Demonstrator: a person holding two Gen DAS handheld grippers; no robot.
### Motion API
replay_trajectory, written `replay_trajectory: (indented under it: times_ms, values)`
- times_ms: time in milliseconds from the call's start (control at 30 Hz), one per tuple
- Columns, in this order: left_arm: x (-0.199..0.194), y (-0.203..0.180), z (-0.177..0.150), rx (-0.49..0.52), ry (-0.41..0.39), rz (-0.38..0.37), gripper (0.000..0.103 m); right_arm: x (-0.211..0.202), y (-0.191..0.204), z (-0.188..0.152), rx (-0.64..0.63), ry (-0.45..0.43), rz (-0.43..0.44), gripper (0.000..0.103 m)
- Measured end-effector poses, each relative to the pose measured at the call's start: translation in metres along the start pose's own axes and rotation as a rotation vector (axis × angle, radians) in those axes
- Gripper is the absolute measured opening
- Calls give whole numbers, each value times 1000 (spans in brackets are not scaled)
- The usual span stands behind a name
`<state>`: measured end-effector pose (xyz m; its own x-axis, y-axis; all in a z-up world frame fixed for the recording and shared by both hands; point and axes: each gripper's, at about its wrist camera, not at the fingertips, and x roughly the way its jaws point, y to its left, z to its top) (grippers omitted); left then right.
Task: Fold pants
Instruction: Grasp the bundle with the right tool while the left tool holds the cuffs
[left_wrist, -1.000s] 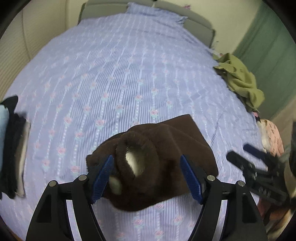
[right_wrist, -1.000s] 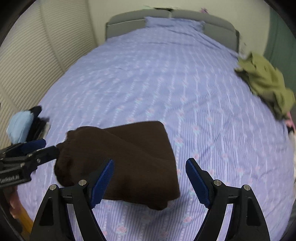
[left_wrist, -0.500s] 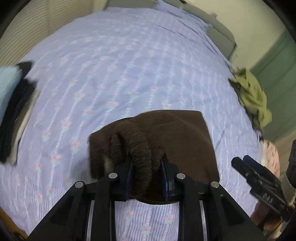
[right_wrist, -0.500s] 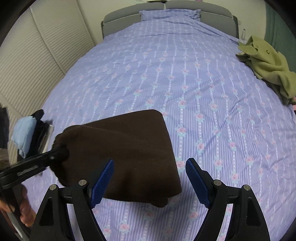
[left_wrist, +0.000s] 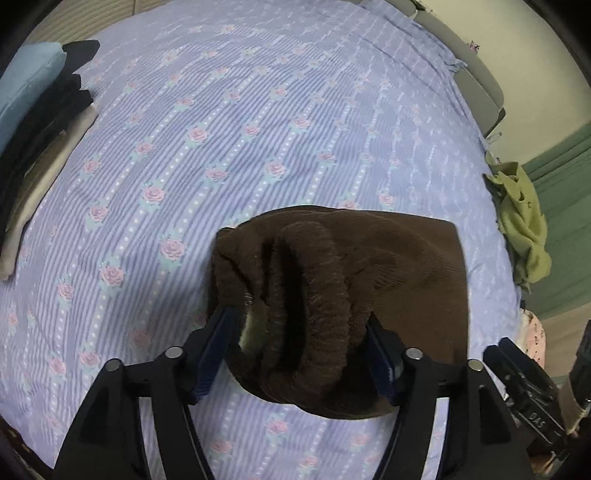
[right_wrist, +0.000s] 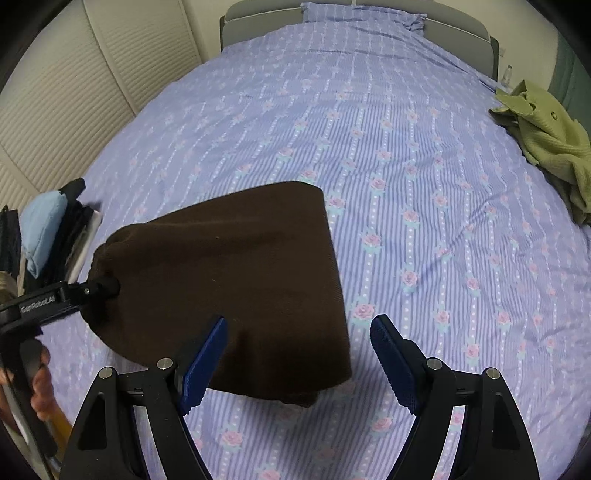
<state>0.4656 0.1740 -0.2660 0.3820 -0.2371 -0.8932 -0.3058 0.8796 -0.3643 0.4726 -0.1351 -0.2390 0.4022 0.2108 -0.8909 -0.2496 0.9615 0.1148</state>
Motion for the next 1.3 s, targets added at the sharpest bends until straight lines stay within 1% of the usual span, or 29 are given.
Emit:
replay_trajectory:
  times_ms: [67,100,167,200,233,267,300,333,367,433,500,533,567,667,700,733,800,833,933,1033,1100,1200,1300]
  values:
    - [4,7,-2,-7,12,7,79,3,-1,-1,0,7,-7,81]
    - [8,10,-3,-9,25,9,80,5,-2,-1,1,12,-10,81]
    - [17,15,-7,-34,50,-9,78,10,-3,-2,3,22,-18,81]
    - [21,18,-8,-54,64,-32,67,11,-3,-2,4,28,-19,81]
    - [24,17,-8,-64,74,-57,63,13,-3,-3,5,34,-17,81]
    - [24,14,-8,-54,79,-54,52,14,-3,-4,7,40,-18,81]
    - [21,10,-7,-29,76,-58,38,15,-3,-4,8,43,-17,81]
    - [14,2,-6,7,69,-51,37,15,-2,-6,9,46,-12,81]
    - [6,-7,-4,58,46,-41,33,14,-3,-6,11,45,-10,81]
    - [-16,-33,-3,207,-25,-28,31,13,-4,-8,18,41,-6,81]
    - [-31,-43,-1,273,-76,-43,31,12,-7,-10,34,36,7,81]
    - [-31,-41,2,271,-83,-50,31,13,-8,-10,45,38,15,81]
    - [-26,-34,7,247,-73,-50,32,15,-9,-11,59,44,22,81]
    - [16,11,15,70,68,-52,37,20,-10,-10,90,51,29,81]
    - [22,18,16,47,77,-55,44,22,-8,-9,89,52,18,81]
    - [23,22,14,45,76,-52,49,22,-6,-9,82,52,5,81]
    - [20,22,13,65,60,-19,74,23,0,-6,41,35,-22,81]
    - [19,23,13,70,58,-11,76,23,3,-4,19,24,-20,81]
    - [21,27,12,76,69,-25,78,26,5,2,-14,8,-23,81]
    - [27,32,12,80,73,-47,83,35,-2,8,1,6,-30,81]
    - [32,38,11,64,77,-74,86,45,-8,11,28,11,-18,81]
    - [45,43,9,36,86,-115,87,59,-13,13,47,21,-8,81]
    - [55,51,9,11,81,-131,89,66,-7,12,11,2,-5,81]
